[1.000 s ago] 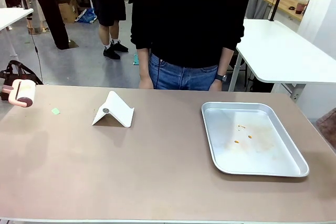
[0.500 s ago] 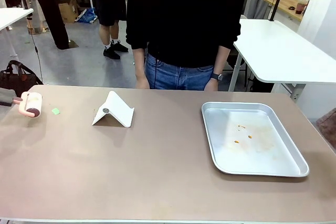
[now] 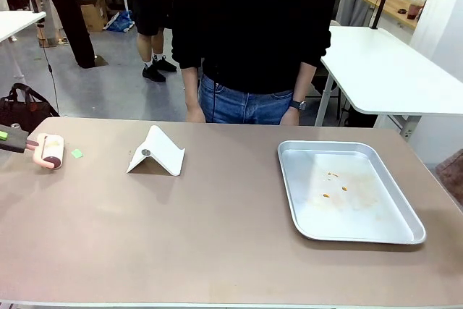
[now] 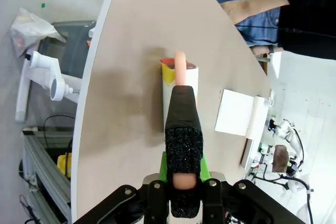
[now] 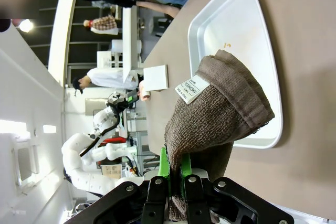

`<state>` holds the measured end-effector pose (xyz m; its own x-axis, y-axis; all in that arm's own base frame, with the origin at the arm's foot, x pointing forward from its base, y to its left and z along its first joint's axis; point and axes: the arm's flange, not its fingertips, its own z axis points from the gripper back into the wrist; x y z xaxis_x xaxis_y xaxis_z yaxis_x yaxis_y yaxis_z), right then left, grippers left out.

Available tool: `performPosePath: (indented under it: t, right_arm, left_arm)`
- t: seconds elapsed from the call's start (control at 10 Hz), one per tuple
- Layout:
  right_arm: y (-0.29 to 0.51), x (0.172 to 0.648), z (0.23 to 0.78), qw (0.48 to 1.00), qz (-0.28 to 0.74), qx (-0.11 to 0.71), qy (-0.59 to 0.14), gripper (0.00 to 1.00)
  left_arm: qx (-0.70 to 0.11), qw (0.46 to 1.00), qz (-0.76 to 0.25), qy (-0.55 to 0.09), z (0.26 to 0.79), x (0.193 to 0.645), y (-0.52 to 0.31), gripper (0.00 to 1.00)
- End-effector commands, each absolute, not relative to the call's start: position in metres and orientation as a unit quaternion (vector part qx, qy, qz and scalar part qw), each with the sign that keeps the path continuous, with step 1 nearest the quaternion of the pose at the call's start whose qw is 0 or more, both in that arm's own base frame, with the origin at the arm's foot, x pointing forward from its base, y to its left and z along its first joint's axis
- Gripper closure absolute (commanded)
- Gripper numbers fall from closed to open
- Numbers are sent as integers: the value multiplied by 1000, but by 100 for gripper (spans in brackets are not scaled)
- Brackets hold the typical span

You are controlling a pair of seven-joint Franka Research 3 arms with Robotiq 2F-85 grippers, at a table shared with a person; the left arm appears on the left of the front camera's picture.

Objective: Clean the surface of the table.
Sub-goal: If a person points to the right, clean the right side of the table with your right hand, and if they point to the left, clean the left side with your left hand.

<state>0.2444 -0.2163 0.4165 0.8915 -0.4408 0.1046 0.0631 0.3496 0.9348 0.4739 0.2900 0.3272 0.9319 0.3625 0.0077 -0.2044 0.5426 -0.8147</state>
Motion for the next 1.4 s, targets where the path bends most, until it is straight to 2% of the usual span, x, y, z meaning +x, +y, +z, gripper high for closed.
performPosePath:
  t: [0.0,0.6,1.3]
  right_arm:
    - [-216,243,418,801,-151,552,-175,100]
    - [-216,243,418,801,-151,552,-175,100]
    - [-216,243,418,801,-151,552,-175,100]
  left_arm:
    - [-444,879,158,-73,318,472,276,78]
    - [-438,878,187,-52,306,495,261,78]
    - [-469,869,152,-31,313,519,211,78]
